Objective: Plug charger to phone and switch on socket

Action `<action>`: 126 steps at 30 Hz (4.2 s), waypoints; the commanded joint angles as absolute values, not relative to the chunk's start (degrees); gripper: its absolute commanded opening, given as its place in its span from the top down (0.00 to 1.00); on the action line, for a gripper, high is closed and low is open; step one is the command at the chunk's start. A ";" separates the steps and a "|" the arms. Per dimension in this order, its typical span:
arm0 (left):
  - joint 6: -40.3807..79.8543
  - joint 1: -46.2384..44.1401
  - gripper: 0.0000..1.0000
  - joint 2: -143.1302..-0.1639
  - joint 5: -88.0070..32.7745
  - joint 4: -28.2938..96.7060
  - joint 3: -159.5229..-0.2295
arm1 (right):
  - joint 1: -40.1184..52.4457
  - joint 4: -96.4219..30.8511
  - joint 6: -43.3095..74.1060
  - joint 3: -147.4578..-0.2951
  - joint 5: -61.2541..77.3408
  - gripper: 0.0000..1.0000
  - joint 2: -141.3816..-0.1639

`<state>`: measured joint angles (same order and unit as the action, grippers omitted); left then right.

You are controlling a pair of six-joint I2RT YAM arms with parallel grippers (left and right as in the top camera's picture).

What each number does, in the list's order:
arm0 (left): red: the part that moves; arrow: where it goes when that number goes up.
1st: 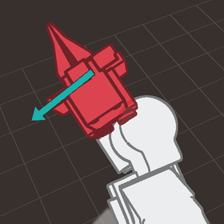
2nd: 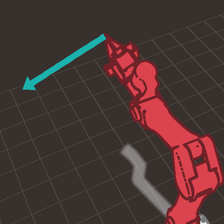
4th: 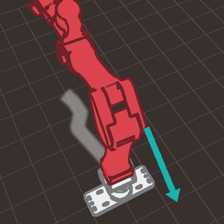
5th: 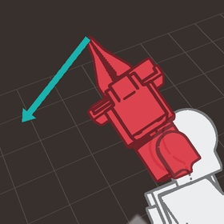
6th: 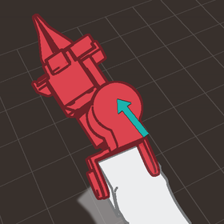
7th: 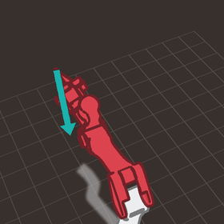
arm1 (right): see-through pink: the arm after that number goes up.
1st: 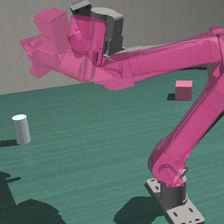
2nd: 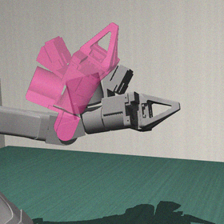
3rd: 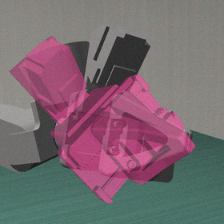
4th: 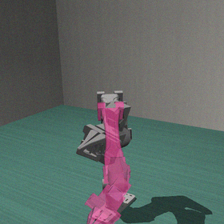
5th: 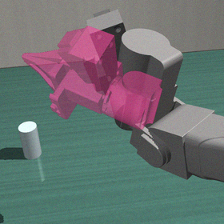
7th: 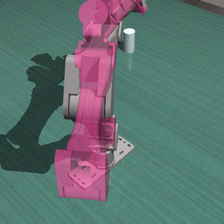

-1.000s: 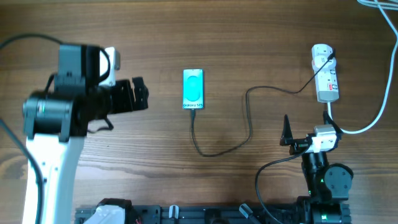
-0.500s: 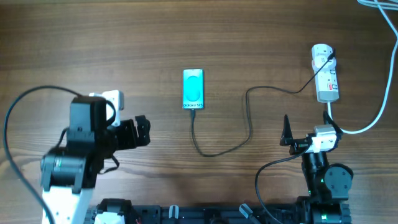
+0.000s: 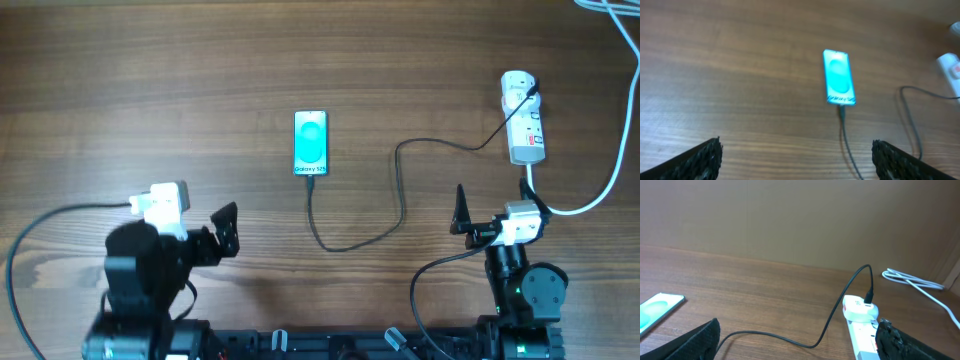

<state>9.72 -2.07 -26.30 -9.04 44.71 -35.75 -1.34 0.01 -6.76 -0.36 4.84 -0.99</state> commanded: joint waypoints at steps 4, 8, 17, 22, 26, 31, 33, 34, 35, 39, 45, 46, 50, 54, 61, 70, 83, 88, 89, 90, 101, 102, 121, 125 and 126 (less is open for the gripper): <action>9.63 -1.63 0.00 -12.32 -12.62 41.69 -28.45 | -1.63 0.10 -7.38 -0.30 4.08 0.00 -0.43; 11.07 -1.63 0.00 -10.07 -12.62 41.12 -26.55 | -1.63 0.10 -7.38 -0.30 4.08 0.00 -0.43; 12.43 -1.63 0.00 -8.25 -14.15 30.83 -19.38 | -1.63 0.10 -7.40 -0.30 4.08 0.00 -0.43; 12.40 -1.63 0.00 -4.19 -14.11 21.87 -13.67 | -1.63 0.10 -7.40 -0.30 4.08 0.00 -0.43; 12.40 -1.56 0.00 -0.84 -14.09 14.87 -9.65 | -1.63 0.10 -7.40 -0.30 4.08 0.00 -0.43; 12.43 -1.41 0.00 -0.16 -12.95 6.57 -6.04 | -1.63 0.10 -7.38 -0.30 4.08 0.00 -0.43; 12.45 -0.99 0.00 -0.16 -12.62 3.42 -4.73 | -1.63 0.10 -7.38 -0.30 4.08 0.00 -0.43; 12.45 -0.71 0.00 -0.16 -12.58 2.26 -4.25 | -1.63 0.10 -7.38 -0.30 4.08 0.00 -0.43; 12.45 -0.45 0.00 -0.16 -12.53 0.49 -3.53 | -1.63 0.10 -7.38 -0.30 4.08 0.00 -0.43; 12.47 -0.36 0.00 -0.16 -8.97 -4.51 -0.93 | -1.63 0.10 -7.38 -0.30 4.08 0.00 -0.43; 12.40 -0.34 0.00 -0.16 -1.39 -2.76 -0.32 | -1.63 0.10 -7.40 -0.30 4.08 0.00 -0.43; 12.16 -0.36 0.00 -0.16 -0.03 -1.15 -0.32 | -1.63 0.10 -7.38 -0.30 4.08 0.00 -0.43; 8.23 -0.36 0.00 -0.16 1.06 4.34 -0.32 | -1.63 0.12 -7.38 -0.30 4.08 0.00 -0.43; 4.47 -0.36 0.00 -0.16 0.32 4.34 -0.32 | -1.63 0.10 -7.40 -0.30 4.08 0.00 -0.43; 1.65 -0.36 0.00 -0.16 0.08 4.49 -0.32 | -1.63 0.10 -7.40 -0.30 4.08 0.00 -0.43; -4.60 -0.36 0.00 -0.16 1.45 4.43 -0.32 | -1.63 0.10 -7.40 -0.30 4.08 0.00 -0.43; -5.80 -0.36 0.00 -0.16 3.53 4.27 -0.32 | -1.63 0.10 -7.38 -0.30 4.08 0.00 -0.43; -5.78 -0.36 0.00 -0.16 3.40 4.27 -0.32 | -1.63 0.10 -7.38 -0.30 4.08 0.00 -0.43; -5.78 -0.36 0.00 -0.16 3.27 4.29 -0.32 | -1.63 0.10 -7.38 -0.30 4.08 0.00 -0.43; -5.78 -0.36 0.00 -0.16 3.25 4.29 -0.32 | -1.63 0.10 -7.38 -0.30 4.08 0.00 -0.43; -5.78 -0.36 0.00 -0.16 2.20 4.12 -0.32 | -1.63 0.10 -7.40 -0.30 4.08 0.00 -0.43; -5.78 -0.36 0.00 -0.16 2.20 4.12 -0.32 | -1.63 0.10 -7.38 -0.30 4.08 0.00 -0.43; -5.78 -0.36 0.00 -0.34 2.20 4.10 -0.32 | -1.63 0.10 -7.40 -0.30 4.08 0.00 -0.43; -5.78 -0.36 0.00 -0.34 2.20 4.10 -0.32 | -1.63 0.10 -7.38 -0.30 4.08 0.00 -0.43; -5.78 -0.36 0.00 -0.34 2.20 4.10 -0.32 | -1.63 0.10 -7.40 -0.30 4.08 0.00 -0.43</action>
